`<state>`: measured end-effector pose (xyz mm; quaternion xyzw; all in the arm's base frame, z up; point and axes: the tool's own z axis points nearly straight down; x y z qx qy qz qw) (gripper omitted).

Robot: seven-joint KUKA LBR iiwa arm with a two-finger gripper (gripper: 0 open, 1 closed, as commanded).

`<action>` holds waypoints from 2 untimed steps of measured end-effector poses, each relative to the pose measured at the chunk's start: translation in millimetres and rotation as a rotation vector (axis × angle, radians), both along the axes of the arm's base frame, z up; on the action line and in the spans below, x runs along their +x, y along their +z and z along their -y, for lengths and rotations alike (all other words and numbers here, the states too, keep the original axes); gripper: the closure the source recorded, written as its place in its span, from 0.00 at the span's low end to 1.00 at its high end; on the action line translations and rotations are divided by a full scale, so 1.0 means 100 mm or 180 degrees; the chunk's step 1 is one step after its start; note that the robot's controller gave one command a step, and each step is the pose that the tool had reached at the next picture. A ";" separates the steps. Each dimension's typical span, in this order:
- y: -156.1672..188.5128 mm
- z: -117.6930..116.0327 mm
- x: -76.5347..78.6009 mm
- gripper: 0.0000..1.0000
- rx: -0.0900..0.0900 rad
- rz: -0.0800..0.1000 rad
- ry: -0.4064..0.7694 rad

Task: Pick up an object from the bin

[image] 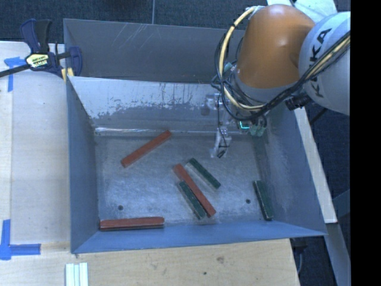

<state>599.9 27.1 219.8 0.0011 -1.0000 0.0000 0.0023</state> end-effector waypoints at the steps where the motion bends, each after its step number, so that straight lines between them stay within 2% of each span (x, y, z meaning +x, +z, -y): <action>1: -1.48 0.04 -0.27 0.00 0.0000 0.0001 0.0540; 2: -1.45 0.03 -0.25 1.00 0.0001 0.0023 0.0532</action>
Offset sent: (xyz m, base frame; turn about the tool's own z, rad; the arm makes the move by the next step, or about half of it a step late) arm -0.0257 -0.0029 -0.1452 -0.1691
